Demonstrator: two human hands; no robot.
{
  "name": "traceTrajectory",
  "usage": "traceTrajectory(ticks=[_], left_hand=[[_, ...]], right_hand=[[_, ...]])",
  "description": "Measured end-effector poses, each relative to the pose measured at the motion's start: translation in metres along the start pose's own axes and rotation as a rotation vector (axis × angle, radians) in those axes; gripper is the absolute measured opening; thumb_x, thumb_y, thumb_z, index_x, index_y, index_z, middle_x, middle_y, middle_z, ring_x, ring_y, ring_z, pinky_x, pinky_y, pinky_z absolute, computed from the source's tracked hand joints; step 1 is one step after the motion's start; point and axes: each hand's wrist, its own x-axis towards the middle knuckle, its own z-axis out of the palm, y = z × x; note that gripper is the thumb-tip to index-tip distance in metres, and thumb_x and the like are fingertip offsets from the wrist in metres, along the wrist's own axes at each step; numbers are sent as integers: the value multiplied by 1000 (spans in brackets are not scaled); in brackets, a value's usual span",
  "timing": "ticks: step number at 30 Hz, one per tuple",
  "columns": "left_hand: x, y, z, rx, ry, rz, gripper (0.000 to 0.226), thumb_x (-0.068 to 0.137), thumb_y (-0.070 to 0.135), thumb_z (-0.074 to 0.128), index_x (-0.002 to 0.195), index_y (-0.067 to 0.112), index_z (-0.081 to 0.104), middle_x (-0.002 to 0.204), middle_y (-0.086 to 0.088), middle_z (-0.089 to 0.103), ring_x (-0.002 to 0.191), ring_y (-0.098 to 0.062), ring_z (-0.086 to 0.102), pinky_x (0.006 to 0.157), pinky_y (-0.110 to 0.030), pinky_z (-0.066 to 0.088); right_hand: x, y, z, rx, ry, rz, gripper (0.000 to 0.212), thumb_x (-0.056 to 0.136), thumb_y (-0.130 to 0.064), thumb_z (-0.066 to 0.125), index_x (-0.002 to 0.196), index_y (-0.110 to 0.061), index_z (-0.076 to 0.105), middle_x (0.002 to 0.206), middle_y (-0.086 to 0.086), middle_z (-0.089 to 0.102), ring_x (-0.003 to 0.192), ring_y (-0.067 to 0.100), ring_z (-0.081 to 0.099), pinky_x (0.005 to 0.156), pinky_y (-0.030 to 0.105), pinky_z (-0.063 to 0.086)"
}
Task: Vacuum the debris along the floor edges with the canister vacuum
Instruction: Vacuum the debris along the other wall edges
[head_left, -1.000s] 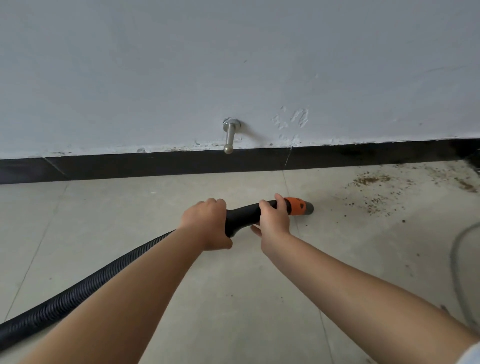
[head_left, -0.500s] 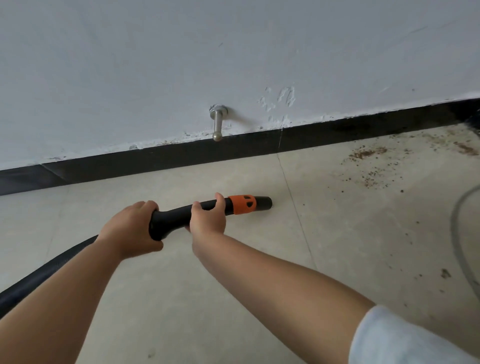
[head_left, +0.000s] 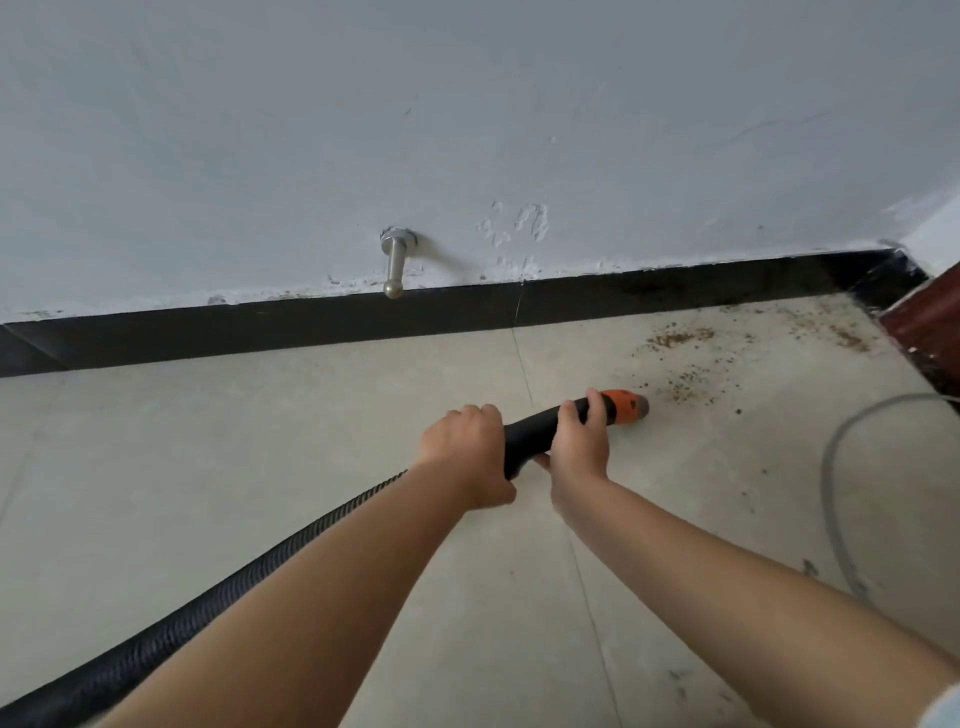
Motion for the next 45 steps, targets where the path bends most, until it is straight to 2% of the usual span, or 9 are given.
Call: traceTrajectory(ticks=[5,11,18,28,32,36,40,42,45], left_hand=[[0,-3,4,-78,96,-59,45,78,33,64,111,12,44,109,-4,51,99,-21,51,69,-26,38],[-29,-99,-11,-76,196,-197,38,73,36,67,89,20,36,89,4,43,80,-14,41,64,-26,34],[-89,-194,-10,-154,278,-465,39,68,24,70,99,14,49,92,1,51,80,-18,44,63,-27,33],[-144,-265,-3,-185,269,-767,37,69,24,70,93,10,46,86,-2,49,78,-23,48,60,-29,34],[-145,-288,-8,-100,237,-736,40,71,27,69,98,9,46,91,-3,50,81,-21,46,64,-29,35],[-111,-281,-15,-91,224,-629,43,72,31,68,103,11,45,102,-5,52,84,-20,44,67,-28,36],[-75,-250,-17,-175,249,-531,47,74,32,67,109,11,44,109,-3,50,101,-21,48,71,-27,38],[-76,-247,-11,-198,267,-530,45,75,33,66,108,11,43,110,-3,50,102,-21,48,70,-27,37],[-103,-263,1,-201,305,-599,43,74,33,65,105,12,43,109,-2,51,101,-21,48,69,-27,36]], right_hand=[[6,-10,12,-76,-9,-14,49,100,-19,35,146,-31,24,144,12,38,124,34,46,101,47,43],[-33,-2,78,-147,-266,-17,53,99,-19,40,146,-34,21,142,12,37,121,33,49,98,43,46],[-91,25,165,-265,-565,66,59,100,-17,34,148,-39,8,145,11,31,119,34,50,96,44,48],[-143,51,253,-496,-838,67,58,101,-18,28,148,-38,0,147,13,29,117,37,52,90,43,52],[-146,59,270,-476,-825,65,57,101,-19,28,149,-36,1,147,15,31,115,37,55,90,38,52],[-119,48,268,-331,-705,62,57,101,-17,31,149,-36,7,147,13,30,117,37,52,90,44,52],[-81,31,253,-232,-553,52,54,102,-17,32,148,-35,12,148,11,28,121,34,46,85,43,53],[-80,31,250,-253,-553,53,55,102,-16,32,148,-35,12,149,10,27,122,34,45,84,42,53],[-104,45,257,-300,-658,29,56,101,-16,31,149,-36,9,149,9,27,121,33,46,88,42,52]])
